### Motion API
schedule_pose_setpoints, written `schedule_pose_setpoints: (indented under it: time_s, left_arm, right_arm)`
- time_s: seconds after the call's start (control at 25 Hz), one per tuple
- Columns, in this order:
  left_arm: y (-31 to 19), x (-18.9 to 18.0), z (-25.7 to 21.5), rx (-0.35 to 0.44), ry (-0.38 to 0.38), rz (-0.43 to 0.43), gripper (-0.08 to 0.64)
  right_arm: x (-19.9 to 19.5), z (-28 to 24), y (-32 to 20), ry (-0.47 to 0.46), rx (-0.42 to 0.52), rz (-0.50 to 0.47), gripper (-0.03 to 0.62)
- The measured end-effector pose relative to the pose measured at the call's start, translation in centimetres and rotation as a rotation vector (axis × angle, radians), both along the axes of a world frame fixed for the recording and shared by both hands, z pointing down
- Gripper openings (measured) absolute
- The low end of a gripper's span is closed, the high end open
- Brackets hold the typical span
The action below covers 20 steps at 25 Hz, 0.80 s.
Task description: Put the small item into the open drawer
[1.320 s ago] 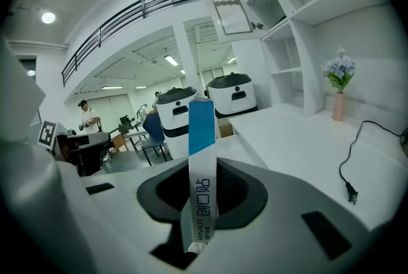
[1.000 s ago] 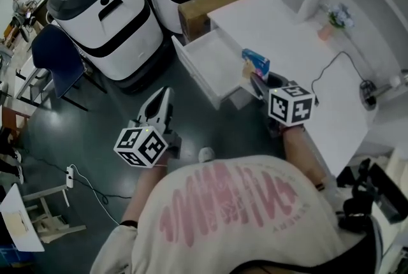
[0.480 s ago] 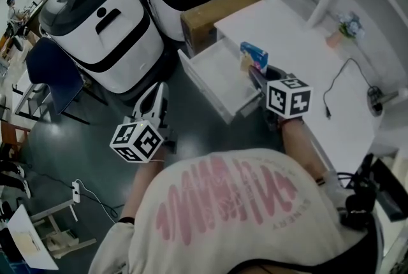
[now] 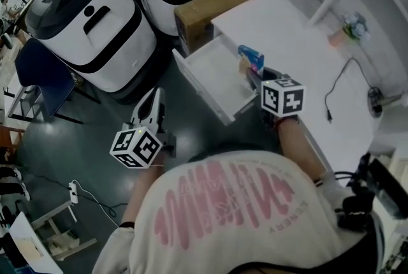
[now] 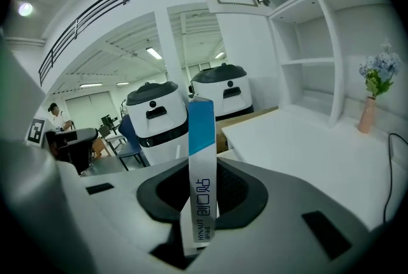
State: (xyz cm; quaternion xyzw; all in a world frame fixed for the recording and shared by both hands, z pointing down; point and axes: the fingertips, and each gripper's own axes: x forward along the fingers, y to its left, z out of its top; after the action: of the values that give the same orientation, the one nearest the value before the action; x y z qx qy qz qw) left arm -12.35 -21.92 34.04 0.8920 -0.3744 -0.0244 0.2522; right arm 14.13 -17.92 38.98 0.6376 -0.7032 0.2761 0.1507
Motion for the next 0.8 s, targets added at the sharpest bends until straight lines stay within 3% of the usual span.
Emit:
schedule_pose_setpoints:
  time_s: [0.28, 0.52, 0.64, 0.8]
  left_arm:
    - [-0.3, 1.2, 4.7, -0.112, -0.041, -0.03, 0.029]
    - [-1.0, 2.6, 6.5, -0.145, -0.086, -0.07, 0.029]
    - [-1.4, 2.8, 7.3, -0.167, -0.095, -0.122, 0.029]
    - [-1.9, 2.3, 8.8, -0.239, -0.044, -0.228, 0.029]
  right_arm:
    - [0.5, 5.9, -1.2, -0.026, -0.141, -0.012, 0.086]
    - [0.6, 10.2, -3.3, 0.001, -0.232, -0.123, 0.086]
    - [0.8, 12.3, -4.2, -0.001, -0.278, -0.175, 0.086]
    - [0.8, 15.6, -5.3, -0.008, -0.338, -0.236, 0.086]
